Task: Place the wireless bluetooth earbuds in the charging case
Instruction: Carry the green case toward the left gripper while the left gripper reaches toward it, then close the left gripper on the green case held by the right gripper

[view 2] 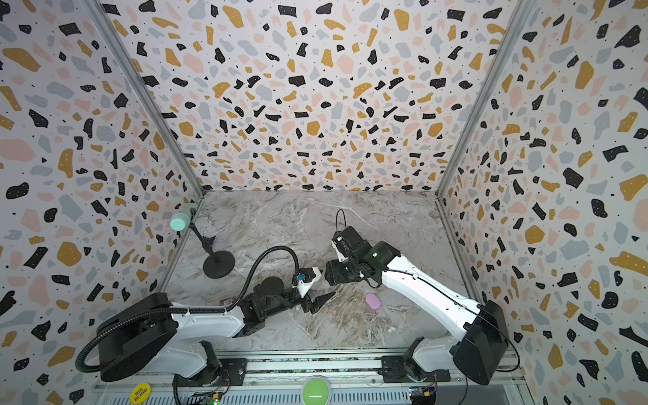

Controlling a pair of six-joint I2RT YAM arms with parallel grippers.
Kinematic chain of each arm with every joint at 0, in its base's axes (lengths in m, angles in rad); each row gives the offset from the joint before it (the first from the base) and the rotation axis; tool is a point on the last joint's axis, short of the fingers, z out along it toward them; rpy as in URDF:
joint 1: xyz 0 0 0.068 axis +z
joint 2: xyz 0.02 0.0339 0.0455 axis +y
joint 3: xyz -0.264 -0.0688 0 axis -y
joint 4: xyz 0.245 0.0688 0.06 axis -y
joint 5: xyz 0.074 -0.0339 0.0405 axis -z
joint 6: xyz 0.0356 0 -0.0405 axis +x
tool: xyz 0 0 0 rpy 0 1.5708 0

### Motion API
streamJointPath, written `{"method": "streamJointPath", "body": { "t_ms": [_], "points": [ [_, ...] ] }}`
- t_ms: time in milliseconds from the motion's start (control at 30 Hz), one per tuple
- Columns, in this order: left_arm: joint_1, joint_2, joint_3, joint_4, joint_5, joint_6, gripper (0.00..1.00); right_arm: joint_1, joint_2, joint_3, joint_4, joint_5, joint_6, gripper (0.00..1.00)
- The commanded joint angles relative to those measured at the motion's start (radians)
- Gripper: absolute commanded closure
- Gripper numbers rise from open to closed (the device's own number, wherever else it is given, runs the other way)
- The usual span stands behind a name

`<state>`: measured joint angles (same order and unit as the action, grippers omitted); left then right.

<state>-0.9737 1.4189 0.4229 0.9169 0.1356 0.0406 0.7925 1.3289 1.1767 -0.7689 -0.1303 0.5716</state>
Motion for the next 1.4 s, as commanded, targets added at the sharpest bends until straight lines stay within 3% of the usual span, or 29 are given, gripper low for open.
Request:
{"method": "streamJointPath", "body": {
  "t_ms": [0, 833, 1367],
  "points": [
    [-0.01, 0.017, 0.041, 0.101, 0.03, 0.012, 0.21, 0.009, -0.027, -0.007, 0.02, -0.016, 0.024, 0.44],
    [-0.012, 0.094, 0.096, 0.097, 0.006, 0.01, 0.44, 0.037, -0.023, 0.005, 0.045, -0.032, 0.054, 0.45],
    [-0.02, 0.104, 0.06, 0.125, -0.045, 0.035, 0.38, 0.036, -0.043, -0.005, 0.056, -0.035, 0.102, 0.46]
  ]
}}
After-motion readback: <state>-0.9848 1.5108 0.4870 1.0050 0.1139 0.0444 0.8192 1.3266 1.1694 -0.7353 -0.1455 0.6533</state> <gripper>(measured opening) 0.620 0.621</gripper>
